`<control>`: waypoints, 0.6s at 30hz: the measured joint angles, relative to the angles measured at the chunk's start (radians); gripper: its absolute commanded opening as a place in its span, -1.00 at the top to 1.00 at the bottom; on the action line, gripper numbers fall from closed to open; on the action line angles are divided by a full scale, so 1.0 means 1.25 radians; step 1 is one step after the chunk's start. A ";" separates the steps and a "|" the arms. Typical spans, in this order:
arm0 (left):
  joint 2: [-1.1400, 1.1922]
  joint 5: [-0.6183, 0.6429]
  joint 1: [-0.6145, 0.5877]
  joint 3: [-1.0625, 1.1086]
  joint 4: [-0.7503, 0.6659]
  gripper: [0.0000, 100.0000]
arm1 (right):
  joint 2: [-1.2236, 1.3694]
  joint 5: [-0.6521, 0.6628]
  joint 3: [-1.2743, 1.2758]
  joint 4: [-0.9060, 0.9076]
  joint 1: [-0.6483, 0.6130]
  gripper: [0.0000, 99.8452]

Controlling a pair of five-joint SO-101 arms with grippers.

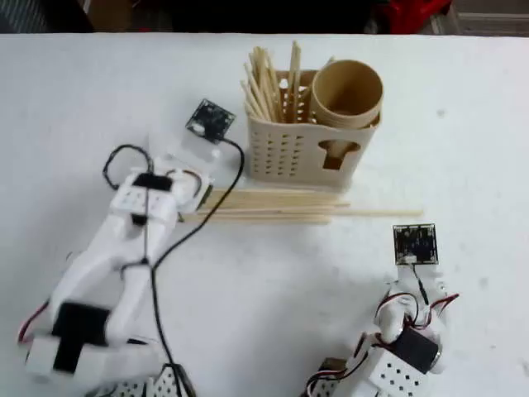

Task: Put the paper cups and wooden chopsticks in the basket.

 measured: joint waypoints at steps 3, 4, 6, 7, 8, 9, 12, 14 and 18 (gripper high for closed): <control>0.135 0.038 0.007 -0.110 0.026 0.85 | 0.000 0.000 0.000 0.000 0.000 0.95; 0.184 0.049 0.009 -0.156 0.044 0.85 | 0.000 0.000 0.000 0.000 0.000 0.95; 0.284 0.071 0.010 -0.258 0.088 0.91 | 0.000 0.000 0.000 0.000 0.000 0.95; 0.330 0.077 0.010 -0.308 0.113 0.94 | 0.000 0.000 0.000 0.000 0.000 0.95; 0.374 0.081 0.010 -0.354 0.139 0.96 | 0.000 0.000 0.000 0.000 0.000 0.95; 0.415 0.082 0.010 -0.396 0.164 0.95 | 0.000 0.000 0.000 0.000 0.000 0.95; 0.489 0.082 0.014 -0.495 0.237 0.94 | 0.000 0.000 0.000 0.000 0.000 0.95; 0.498 0.082 0.014 -0.528 0.298 0.95 | 0.000 0.000 0.000 0.000 0.000 0.95; 0.502 0.048 0.034 -0.540 0.412 0.95 | 0.000 0.000 0.000 0.000 0.000 0.95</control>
